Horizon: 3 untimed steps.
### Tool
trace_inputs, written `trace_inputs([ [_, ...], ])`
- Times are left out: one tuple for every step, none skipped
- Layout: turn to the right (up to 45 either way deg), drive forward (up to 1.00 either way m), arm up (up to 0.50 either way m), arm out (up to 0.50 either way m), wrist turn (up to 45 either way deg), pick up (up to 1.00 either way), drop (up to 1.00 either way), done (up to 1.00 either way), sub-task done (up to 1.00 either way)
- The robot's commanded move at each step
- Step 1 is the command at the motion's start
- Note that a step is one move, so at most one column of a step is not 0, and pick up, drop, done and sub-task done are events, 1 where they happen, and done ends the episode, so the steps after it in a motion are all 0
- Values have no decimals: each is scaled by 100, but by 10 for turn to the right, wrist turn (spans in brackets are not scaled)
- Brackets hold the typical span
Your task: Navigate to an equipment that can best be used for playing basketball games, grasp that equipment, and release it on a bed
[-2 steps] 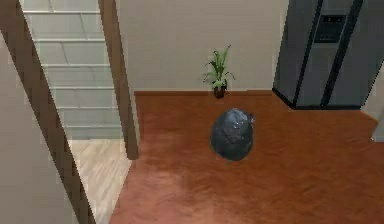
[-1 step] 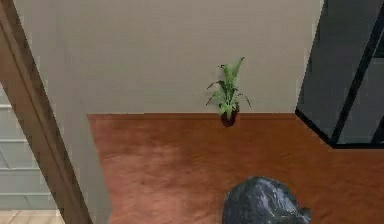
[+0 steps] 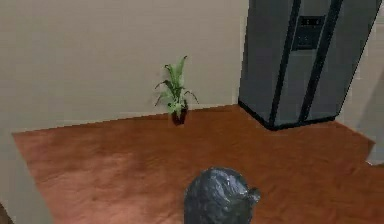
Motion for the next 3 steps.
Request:
trace_inputs([
  [0,10,0,0,0,0,0,0,0],
  [-450,0,0,0,0,0,0,0,0],
  [-150,0,0,0,0,0,0,0,0],
])
